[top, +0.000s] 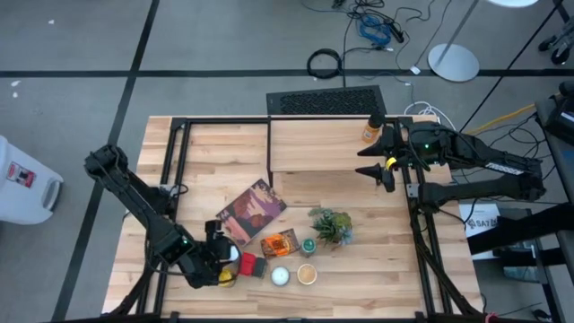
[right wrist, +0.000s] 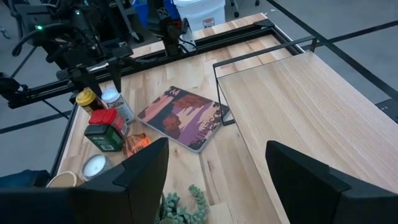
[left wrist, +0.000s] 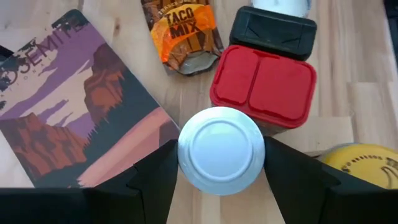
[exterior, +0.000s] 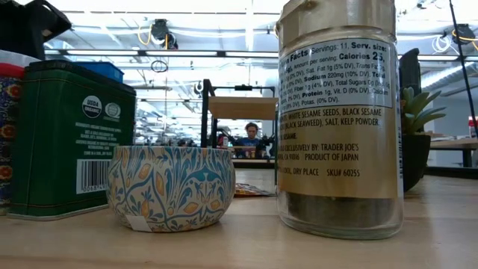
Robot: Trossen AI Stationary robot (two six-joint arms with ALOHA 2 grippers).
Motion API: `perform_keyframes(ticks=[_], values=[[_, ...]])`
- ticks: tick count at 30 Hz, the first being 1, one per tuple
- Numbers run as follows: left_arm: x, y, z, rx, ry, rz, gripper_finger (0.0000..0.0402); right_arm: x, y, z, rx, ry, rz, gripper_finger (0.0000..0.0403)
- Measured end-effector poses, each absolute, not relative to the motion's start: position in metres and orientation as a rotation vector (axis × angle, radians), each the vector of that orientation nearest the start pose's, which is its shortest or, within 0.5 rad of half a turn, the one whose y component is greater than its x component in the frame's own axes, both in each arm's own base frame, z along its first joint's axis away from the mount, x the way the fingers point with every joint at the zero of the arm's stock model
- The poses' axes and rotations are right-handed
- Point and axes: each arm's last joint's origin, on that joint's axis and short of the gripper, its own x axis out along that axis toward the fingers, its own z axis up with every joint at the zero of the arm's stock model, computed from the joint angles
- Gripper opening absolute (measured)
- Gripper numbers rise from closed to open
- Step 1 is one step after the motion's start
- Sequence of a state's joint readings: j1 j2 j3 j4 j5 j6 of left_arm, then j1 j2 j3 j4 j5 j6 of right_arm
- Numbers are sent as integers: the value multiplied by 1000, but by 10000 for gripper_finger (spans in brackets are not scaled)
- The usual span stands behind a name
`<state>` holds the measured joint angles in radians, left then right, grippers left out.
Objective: Shelf spices
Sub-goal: Put the white seasoning bottle on the shelf
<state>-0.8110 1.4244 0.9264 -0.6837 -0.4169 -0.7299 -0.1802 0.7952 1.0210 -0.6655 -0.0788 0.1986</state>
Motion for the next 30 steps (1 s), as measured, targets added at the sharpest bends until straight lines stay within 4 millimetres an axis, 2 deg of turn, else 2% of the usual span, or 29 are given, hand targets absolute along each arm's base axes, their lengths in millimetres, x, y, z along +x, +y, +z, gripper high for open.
perform_keyframes(ticks=[16,23,30], values=[[192,-179,212,72,989,23,233,146,-24,364,252,426,-143,258],[193,-179,212,80,980,27,198,146,-24,364,251,426,-143,258],[193,-179,212,80,974,29,196,146,-24,364,251,426,-143,258]])
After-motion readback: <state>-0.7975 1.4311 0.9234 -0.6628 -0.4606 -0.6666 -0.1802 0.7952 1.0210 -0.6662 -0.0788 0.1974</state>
